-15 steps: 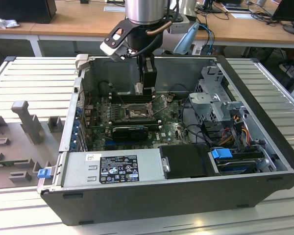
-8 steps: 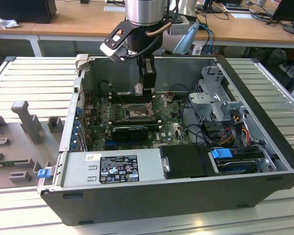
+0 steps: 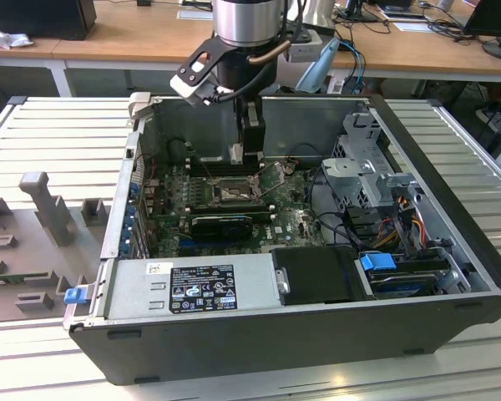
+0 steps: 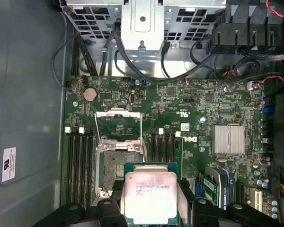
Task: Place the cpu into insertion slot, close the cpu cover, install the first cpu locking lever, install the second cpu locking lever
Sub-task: 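Place the cpu into insertion slot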
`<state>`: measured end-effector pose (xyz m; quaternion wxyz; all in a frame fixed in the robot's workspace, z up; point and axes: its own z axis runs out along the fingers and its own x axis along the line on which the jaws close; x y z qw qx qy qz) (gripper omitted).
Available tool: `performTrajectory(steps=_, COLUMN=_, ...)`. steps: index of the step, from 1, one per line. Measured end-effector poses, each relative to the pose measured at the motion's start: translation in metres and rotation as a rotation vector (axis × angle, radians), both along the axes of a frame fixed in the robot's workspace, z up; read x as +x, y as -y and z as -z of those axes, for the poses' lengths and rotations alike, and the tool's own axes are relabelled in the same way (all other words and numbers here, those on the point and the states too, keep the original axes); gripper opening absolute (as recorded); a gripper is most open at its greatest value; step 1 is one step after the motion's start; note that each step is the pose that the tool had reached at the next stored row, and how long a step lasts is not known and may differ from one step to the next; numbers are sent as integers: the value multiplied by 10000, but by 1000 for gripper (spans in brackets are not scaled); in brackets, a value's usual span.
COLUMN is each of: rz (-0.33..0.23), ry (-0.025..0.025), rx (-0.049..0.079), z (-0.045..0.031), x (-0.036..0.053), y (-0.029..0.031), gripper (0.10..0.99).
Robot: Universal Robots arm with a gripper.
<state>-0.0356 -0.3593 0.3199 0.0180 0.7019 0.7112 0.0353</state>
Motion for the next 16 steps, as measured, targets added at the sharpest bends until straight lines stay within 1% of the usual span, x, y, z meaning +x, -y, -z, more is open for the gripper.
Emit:
performTrajectory(steps=1, rz=25, ry=2, rx=3, z=7, x=-1, y=0, gripper=529)
performTrajectory(steps=6, rz=25, ry=0, rx=11, z=115, x=-1, y=-1, gripper=529)
performTrajectory(steps=8, rz=26, ry=0, rx=11, z=186, x=-1, y=-3, gripper=529)
performTrajectory(steps=12, rz=27, ry=0, rx=11, z=263, x=-2, y=-8, gripper=529)
performTrajectory(steps=13, rz=26, ry=1, rx=11, z=292, x=-2, y=-11, gripper=529)
performTrajectory(steps=15, rz=26, ry=1, rx=12, z=322, x=-8, y=-37, gripper=529)
performTrajectory(steps=16, rz=26, ry=1, rx=12, z=353, x=-9, y=-48, gripper=529)
